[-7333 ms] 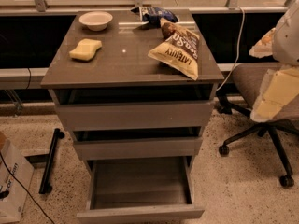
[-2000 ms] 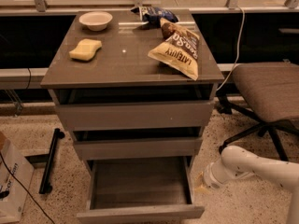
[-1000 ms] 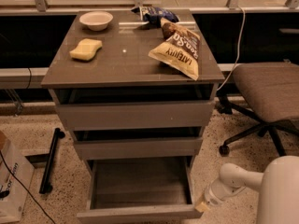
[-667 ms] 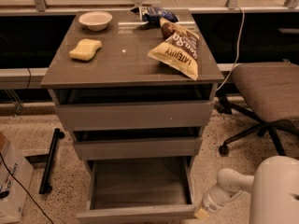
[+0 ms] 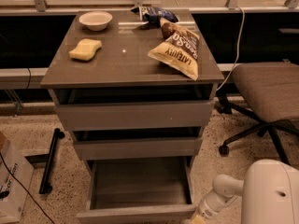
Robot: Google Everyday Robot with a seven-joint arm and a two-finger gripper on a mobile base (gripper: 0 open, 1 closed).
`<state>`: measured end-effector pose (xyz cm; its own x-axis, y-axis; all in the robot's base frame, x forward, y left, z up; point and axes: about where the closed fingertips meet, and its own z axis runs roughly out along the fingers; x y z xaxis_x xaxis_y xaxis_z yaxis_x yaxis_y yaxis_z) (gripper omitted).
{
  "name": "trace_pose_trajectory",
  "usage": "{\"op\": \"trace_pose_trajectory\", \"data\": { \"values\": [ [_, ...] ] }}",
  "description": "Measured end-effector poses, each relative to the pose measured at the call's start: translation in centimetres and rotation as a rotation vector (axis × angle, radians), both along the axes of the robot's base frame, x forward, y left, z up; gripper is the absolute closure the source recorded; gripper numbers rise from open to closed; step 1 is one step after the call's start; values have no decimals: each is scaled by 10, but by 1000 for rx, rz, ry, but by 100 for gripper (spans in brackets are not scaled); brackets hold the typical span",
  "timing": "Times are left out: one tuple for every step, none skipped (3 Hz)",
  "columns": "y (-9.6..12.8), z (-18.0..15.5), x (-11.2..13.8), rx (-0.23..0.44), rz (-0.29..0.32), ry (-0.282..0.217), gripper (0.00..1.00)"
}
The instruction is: Close bottom drawer
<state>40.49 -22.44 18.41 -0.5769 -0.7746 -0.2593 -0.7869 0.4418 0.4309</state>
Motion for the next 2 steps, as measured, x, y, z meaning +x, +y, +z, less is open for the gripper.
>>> {"op": "trace_pose_trajectory", "data": {
  "values": [
    [2, -4, 18, 23, -19, -35, 100],
    [2, -4, 18, 23, -19, -35, 100]
  ]
}}
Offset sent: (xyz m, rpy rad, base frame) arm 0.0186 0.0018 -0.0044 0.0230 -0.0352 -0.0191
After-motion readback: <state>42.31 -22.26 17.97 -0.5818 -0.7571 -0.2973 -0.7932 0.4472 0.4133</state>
